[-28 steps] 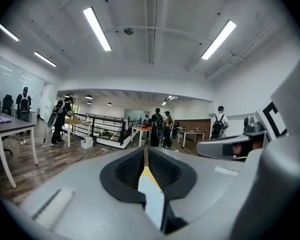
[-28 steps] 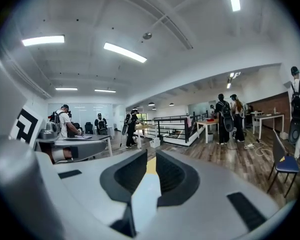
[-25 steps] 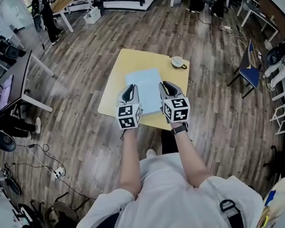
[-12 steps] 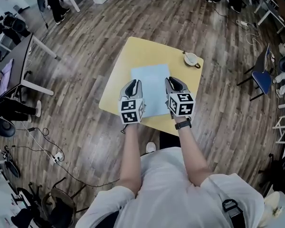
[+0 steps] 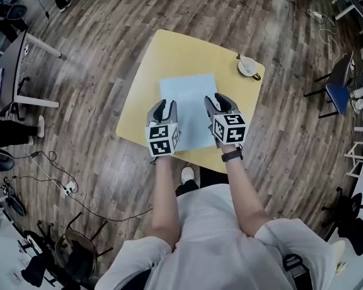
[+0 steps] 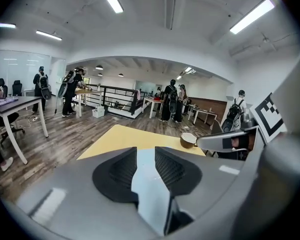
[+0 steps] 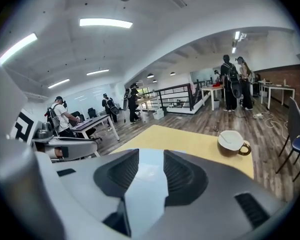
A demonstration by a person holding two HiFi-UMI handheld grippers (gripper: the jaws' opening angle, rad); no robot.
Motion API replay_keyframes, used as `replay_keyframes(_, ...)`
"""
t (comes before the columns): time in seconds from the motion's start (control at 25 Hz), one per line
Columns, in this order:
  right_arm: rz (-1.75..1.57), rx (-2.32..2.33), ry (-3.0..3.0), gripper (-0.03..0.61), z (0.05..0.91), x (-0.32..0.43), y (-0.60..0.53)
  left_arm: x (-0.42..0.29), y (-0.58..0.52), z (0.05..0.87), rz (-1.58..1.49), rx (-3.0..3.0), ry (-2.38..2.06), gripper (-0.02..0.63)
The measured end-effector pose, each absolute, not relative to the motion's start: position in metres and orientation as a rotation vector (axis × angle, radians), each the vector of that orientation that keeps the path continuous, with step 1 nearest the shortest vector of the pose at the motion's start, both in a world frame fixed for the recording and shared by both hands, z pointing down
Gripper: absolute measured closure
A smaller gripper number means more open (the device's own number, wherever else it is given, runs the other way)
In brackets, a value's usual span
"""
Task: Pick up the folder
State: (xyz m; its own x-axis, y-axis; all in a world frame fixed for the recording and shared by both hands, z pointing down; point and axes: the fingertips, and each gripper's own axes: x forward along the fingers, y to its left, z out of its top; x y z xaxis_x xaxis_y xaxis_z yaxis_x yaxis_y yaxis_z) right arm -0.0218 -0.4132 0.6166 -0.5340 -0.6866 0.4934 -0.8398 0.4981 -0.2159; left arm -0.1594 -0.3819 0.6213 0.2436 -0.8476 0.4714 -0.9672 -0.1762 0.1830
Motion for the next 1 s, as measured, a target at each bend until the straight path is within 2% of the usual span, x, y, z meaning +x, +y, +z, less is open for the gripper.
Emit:
replay_keyframes(0.4,0.757,1.236,-2.329,0.372,0.672,-0.007,-0.429,-0.17,-0.389,0.69,0.42,1.918,-1.578,0.43)
replay_keyframes(0.64,0.893,1.179,-2.301,0.293,0.707,0.0,-0.428,-0.167,-0.388,0.72,0.391,1.821,-1.532,0.277)
replay_keyframes(0.72,0.931,1.187,-2.302,0.276,0.716,0.0,-0.428,-0.168,-0.387,0.73,0.381,1.779,-1.506,0.217)
replay_keyframes(0.8,0.944,1.192,-2.297,0.265,0.724,0.0,-0.427,-0.168,-0.383,0.742,0.379,1.734,-1.473,0.183)
replay_keyframes(1.0,1.028,1.157,-2.283,0.264,0.742,-0.003,-0.422,-0.163,-0.375,0.764,0.369,1.662,-1.405,0.173)
